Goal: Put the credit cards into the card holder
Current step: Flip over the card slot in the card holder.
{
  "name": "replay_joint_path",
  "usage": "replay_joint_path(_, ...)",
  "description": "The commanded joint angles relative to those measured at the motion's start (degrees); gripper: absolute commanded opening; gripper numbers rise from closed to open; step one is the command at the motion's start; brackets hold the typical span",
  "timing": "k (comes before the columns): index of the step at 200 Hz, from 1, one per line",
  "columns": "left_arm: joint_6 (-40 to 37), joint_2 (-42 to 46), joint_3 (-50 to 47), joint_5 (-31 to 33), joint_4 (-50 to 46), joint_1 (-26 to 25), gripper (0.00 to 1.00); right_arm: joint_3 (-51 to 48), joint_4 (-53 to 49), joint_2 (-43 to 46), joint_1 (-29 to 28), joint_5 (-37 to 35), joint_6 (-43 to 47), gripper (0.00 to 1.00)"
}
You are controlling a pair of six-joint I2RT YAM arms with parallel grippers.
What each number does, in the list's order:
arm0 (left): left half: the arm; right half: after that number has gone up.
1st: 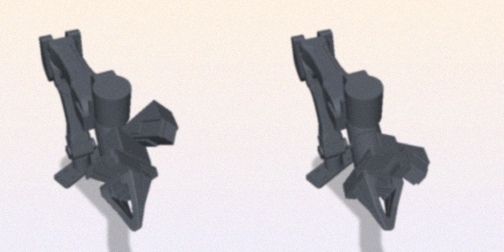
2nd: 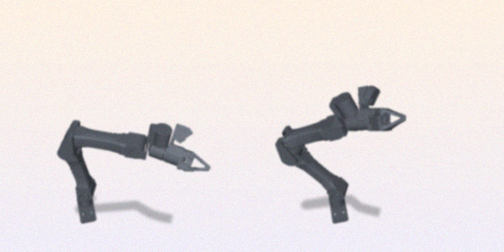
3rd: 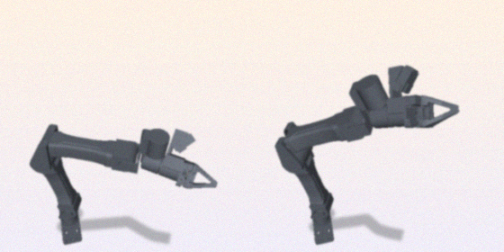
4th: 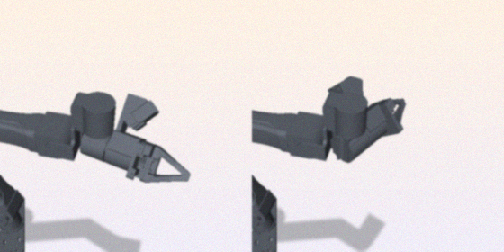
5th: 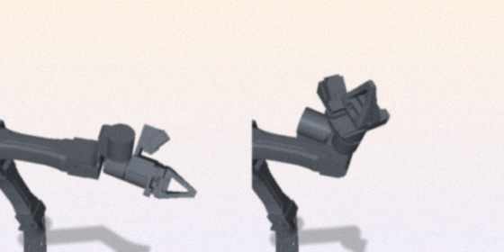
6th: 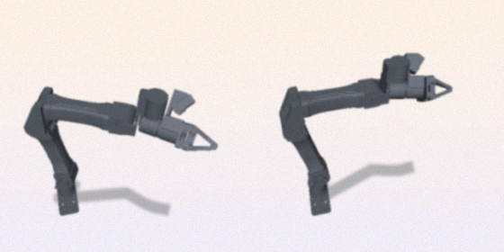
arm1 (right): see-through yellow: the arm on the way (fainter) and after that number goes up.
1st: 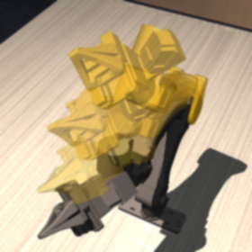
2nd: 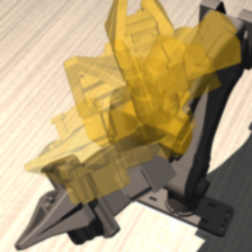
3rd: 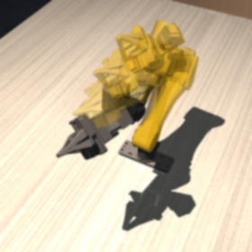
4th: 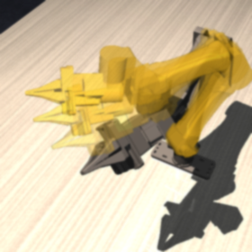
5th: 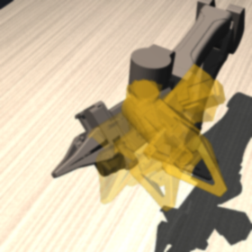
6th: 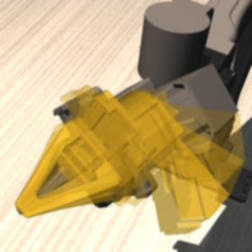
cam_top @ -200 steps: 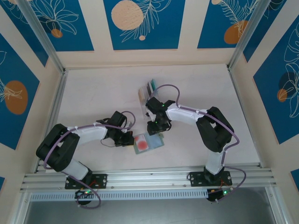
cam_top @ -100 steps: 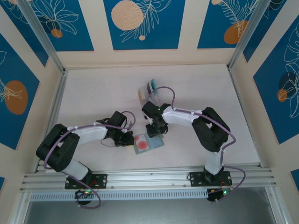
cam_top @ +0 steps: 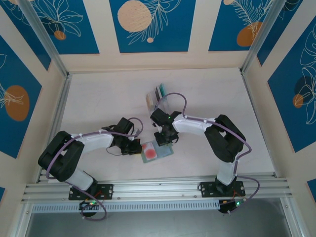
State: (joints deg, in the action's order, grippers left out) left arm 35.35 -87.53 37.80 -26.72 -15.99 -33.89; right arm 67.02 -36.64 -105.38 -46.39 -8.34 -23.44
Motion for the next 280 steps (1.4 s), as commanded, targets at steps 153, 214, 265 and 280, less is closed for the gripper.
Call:
replay_joint_path(153,0.46,-2.8,-1.15,0.24,4.35,-1.08,0.0,1.47,8.21,-0.33,0.52,26.04,-10.18,0.26)
replay_joint_path(214,2.79,-1.0,-1.89,-1.81,5.94,-0.53,0.0,-0.05,13.33,-1.2,0.52,32.36,-13.38,0.41)
replay_joint_path(265,4.41,2.96,-4.13,-3.14,5.61,1.91,0.0,0.71,14.47,-1.78,1.53,36.53,-13.64,0.52)
replay_joint_path(280,4.82,4.53,-5.08,-3.59,5.54,2.88,0.0,1.37,14.1,-2.56,1.84,37.35,-13.57,0.52)
